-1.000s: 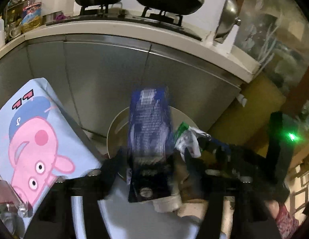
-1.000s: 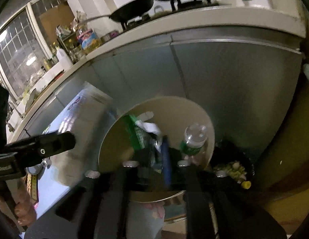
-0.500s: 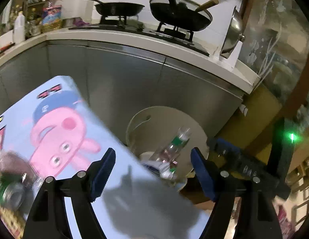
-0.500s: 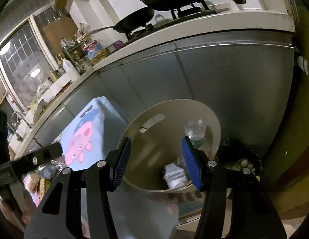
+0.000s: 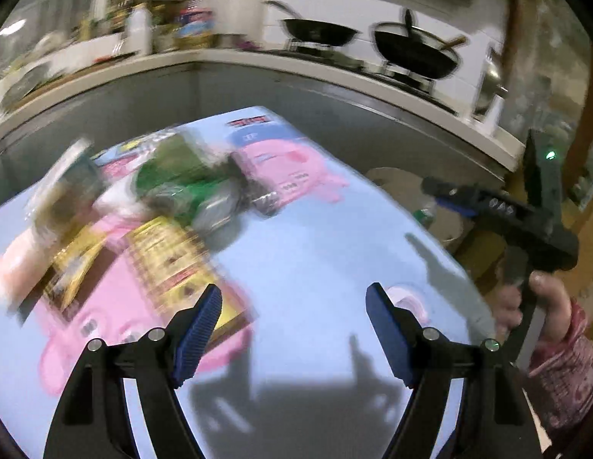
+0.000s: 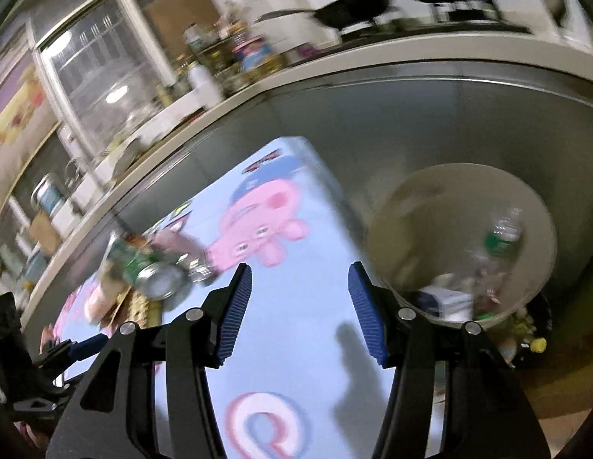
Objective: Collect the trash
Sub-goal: 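Move left tool to white tissue pack while right tool approaches red-white packet, then grasp white tissue pack with left tool while right tool grasps red-white packet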
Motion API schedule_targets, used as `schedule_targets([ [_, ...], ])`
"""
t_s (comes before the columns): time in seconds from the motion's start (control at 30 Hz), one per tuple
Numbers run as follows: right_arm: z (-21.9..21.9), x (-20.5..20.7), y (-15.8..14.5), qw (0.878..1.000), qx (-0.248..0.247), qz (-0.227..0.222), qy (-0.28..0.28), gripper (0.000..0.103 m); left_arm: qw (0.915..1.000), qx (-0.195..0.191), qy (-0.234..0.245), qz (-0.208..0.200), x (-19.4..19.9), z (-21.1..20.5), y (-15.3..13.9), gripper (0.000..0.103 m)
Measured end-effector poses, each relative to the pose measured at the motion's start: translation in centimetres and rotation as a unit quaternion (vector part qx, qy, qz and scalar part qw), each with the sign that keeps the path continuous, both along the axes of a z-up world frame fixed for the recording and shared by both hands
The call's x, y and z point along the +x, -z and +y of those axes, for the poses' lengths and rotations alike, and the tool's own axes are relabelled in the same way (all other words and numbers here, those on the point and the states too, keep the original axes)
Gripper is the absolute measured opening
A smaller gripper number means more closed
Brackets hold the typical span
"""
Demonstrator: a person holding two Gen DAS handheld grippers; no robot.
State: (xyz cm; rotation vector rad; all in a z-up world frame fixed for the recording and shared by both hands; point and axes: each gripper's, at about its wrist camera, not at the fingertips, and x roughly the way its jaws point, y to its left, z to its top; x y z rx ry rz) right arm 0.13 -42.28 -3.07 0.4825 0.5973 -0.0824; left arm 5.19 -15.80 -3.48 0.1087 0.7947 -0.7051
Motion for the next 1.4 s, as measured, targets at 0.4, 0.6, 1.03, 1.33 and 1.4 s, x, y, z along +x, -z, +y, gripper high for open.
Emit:
schedule_targets([
  [0.4,11.7,6.3,-2.2,0.992,-0.054,0.007,-0.116,0.053,0.9917,0.025,-0.112,-0.058,5.9,12.6,-2.6,0.084],
  [0.6,13.5,7.8,-2.9,0.989,-0.073,0.011,-0.128,0.053,0.9893,0.09,-0.034,-0.11,13.1,10.9,-4.3,0.089],
  [1.03,13.5,12.2,-2.7,0.984,-0.105,0.028,-0.144,0.053,0.987,0.146,0.032,-0.059,19.5,8.4,-0.2,0.076],
  [1.33,12.5,16.6,-1.6,0.984,-0.032,0.033,-0.171,0.04,0.9869,0.153,0.043,-0.028,20.1,7.5,0.7,0.033],
  [1.4,12.2,17.0,-0.5,0.982,-0.012,0.055,-0.181,0.011,0.9883,0.143,0.043,-0.028,19.7,7.8,0.3,0.031],
])
